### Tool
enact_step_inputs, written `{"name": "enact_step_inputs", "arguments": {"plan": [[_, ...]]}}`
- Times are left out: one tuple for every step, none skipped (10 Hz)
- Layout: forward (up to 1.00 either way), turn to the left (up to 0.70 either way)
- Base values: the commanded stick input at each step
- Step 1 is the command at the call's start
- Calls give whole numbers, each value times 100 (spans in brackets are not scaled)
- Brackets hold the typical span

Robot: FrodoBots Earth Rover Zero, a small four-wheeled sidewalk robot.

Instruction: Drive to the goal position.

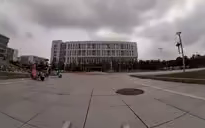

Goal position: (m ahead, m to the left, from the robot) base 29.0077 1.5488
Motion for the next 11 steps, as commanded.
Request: {"name": "enact_step_inputs", "arguments": {"plan": [[100, 0], [100, -11], [100, -7], [100, 0], [100, -8], [100, -23], [100, 0], [100, -4], [100, -7], [100, 0], [100, 0]]}}
